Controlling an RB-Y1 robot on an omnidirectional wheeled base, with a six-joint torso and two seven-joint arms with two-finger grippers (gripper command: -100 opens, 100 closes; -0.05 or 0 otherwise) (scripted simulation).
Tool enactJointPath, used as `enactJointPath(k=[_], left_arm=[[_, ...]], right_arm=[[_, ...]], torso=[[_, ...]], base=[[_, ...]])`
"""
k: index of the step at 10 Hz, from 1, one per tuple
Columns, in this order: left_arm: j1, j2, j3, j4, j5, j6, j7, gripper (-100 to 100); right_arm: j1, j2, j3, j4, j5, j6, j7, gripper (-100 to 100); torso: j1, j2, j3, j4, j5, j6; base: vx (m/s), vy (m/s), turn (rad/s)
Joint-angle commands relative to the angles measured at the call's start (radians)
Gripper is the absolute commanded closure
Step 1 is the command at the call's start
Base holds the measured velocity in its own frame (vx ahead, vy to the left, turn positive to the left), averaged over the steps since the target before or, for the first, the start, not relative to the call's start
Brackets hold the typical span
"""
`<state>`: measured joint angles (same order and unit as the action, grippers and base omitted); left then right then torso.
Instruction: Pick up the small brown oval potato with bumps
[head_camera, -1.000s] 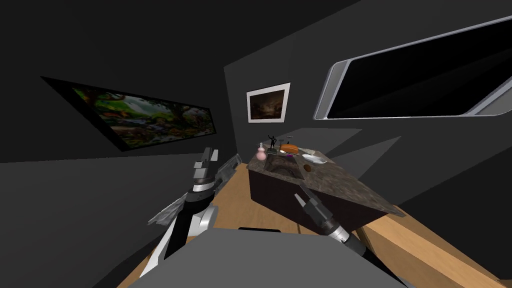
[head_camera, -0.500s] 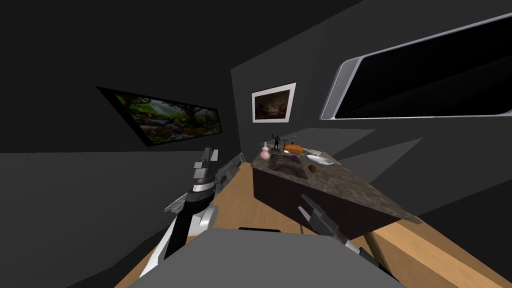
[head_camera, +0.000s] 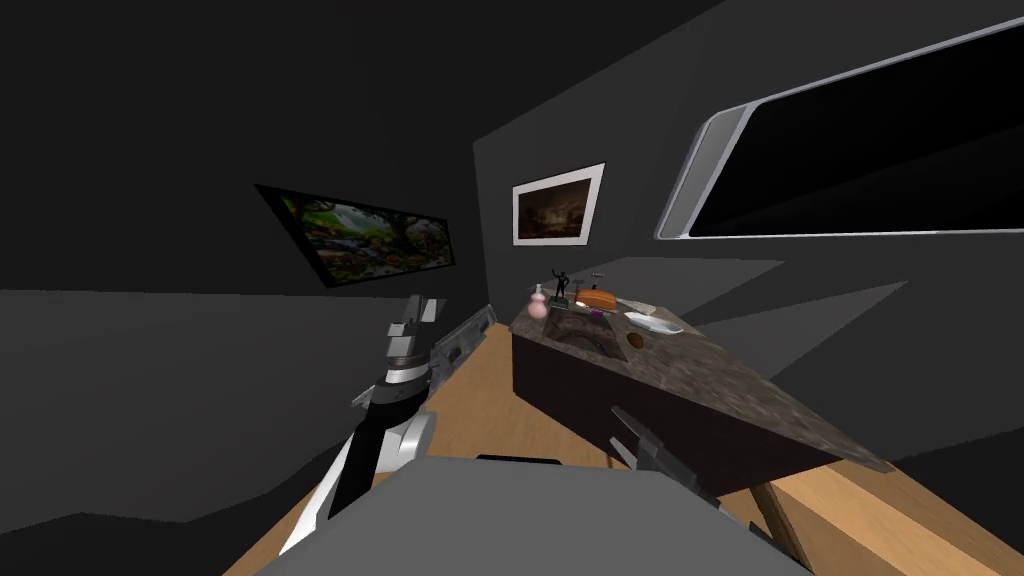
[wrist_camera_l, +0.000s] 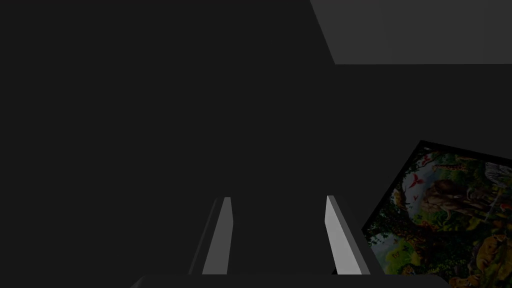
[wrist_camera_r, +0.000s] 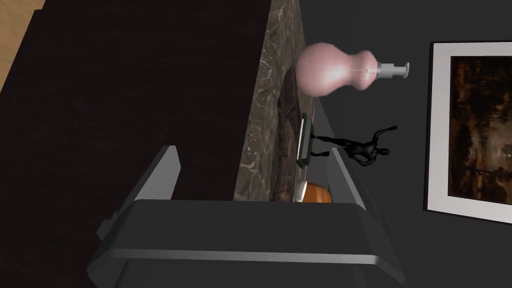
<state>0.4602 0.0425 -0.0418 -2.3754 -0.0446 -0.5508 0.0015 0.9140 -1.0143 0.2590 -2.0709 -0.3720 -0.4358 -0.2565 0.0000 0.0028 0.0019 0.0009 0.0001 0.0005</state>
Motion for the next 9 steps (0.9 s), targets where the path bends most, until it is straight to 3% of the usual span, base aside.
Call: enactJointPath(k=[1,4,9], left_arm=[[0.0,0.0,0.0,0.0,0.0,0.0,0.0,0],[0.0,0.0,0.0,0.0,0.0,0.0,0.0,0],[0.0,0.0,0.0,0.0,0.0,0.0,0.0,0]], right_arm=[[0.028,-0.05,0.012,0.018,-0.04,0.013,-0.005,-100],[0.051,-0.136,0.024,0.038,-0.075,0.022,-0.007,-100],[0.114,-0.278,0.059,0.104,-0.18,0.053,-0.006,-100]], torso=[[0.0,0.0,0.0,0.0,0.0,0.0],[-0.001,0.0,0.0,0.0,0.0,-0.001],[-0.001,-0.001,-0.001,0.0,0.0,0.0]], base=[[-0.039,0.029,0.202],[-0.031,0.018,0.116],[-0.023,0.014,0.156]])
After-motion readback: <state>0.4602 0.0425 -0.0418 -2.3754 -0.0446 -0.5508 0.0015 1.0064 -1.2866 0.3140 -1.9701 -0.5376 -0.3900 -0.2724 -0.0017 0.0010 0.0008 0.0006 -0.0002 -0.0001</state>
